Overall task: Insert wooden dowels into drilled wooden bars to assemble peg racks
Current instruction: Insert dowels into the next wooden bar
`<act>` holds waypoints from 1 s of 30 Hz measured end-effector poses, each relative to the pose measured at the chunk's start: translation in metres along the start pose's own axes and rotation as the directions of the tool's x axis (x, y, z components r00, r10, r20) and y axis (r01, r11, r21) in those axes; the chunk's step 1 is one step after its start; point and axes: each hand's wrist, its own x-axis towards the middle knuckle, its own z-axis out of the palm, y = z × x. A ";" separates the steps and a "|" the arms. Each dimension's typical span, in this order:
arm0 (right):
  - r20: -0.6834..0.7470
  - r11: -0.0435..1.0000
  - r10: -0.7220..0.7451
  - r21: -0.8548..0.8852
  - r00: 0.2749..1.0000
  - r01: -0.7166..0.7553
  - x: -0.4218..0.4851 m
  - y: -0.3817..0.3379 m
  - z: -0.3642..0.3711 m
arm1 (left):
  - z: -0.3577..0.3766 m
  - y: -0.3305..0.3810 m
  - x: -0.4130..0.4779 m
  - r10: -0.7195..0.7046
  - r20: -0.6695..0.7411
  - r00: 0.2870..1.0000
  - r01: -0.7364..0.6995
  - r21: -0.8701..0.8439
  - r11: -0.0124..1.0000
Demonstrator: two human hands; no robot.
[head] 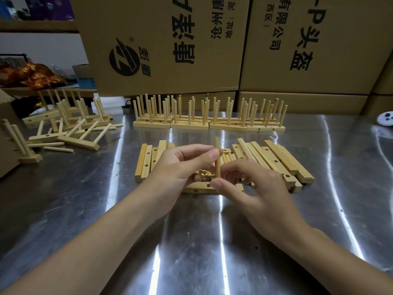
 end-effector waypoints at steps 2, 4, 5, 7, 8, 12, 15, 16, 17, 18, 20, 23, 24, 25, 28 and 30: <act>0.012 0.994 0.067 0.090 0.998 -0.068 0.001 0.001 0.001 | 0.001 0.001 -0.001 0.047 0.036 0.998 -0.049 0.064 0.997; 0.019 0.984 0.118 0.132 0.993 -0.119 0.004 0.005 -0.002 | 0.000 0.002 -0.002 0.121 0.072 0.990 -0.131 0.160 0.978; 0.008 0.980 0.141 0.138 0.990 -0.141 0.006 0.009 -0.005 | -0.002 0.003 -0.001 0.161 0.082 0.983 -0.178 0.272 0.946; -0.036 0.969 0.205 0.148 0.978 -0.197 0.011 0.020 -0.015 | -0.010 0.002 -0.001 0.239 0.111 0.965 -0.256 0.616 0.745; -0.053 0.965 0.235 0.130 0.971 -0.226 0.014 0.026 -0.020 | -0.014 0.001 -0.001 0.242 0.159 0.957 -0.273 0.774 0.572; -0.023 0.958 0.286 -0.014 0.958 -0.286 0.017 0.042 -0.034 | -0.015 -0.006 -0.003 0.086 0.279 0.956 -0.291 0.935 0.201; 0.072 0.955 0.295 -0.064 0.953 -0.290 0.015 0.043 -0.032 | -0.014 -0.008 -0.001 0.100 0.288 0.952 -0.304 0.926 0.225; 0.097 0.956 0.288 -0.089 0.953 -0.280 0.014 0.043 -0.030 | -0.015 -0.008 -0.001 0.109 0.285 0.952 -0.303 0.926 0.225; 0.113 0.957 0.279 -0.110 0.954 -0.267 0.014 0.043 -0.030 | -0.015 -0.009 0.000 0.114 0.282 0.953 -0.301 0.925 0.230; 0.119 0.959 0.269 -0.123 0.956 -0.254 0.014 0.043 -0.030 | -0.015 -0.009 0.000 0.118 0.277 0.954 -0.298 0.924 0.240; 0.138 0.964 0.238 -0.152 0.961 -0.217 0.015 0.041 -0.031 | -0.014 -0.010 0.000 0.120 0.267 0.956 -0.290 0.922 0.256; 0.176 0.972 0.197 -0.167 0.965 -0.168 0.015 0.039 -0.032 | -0.013 -0.010 0.001 0.121 0.262 0.958 -0.285 0.921 0.264; 0.181 0.973 0.189 -0.168 0.965 -0.159 0.015 0.039 -0.033 | -0.013 -0.010 0.000 0.123 0.261 0.958 -0.285 0.919 0.271; 0.182 0.973 0.183 -0.174 0.966 -0.152 0.015 0.039 -0.033 | -0.013 -0.010 0.000 0.124 0.261 0.957 -0.286 0.917 0.278; 0.179 0.974 0.183 -0.169 0.967 -0.152 0.014 0.039 -0.032 | -0.013 -0.010 0.001 0.125 0.260 0.957 -0.286 0.913 0.292; 0.196 0.976 0.184 -0.151 0.963 -0.155 0.015 0.038 -0.033 | -0.012 -0.010 0.001 0.123 0.259 0.958 -0.285 0.909 0.303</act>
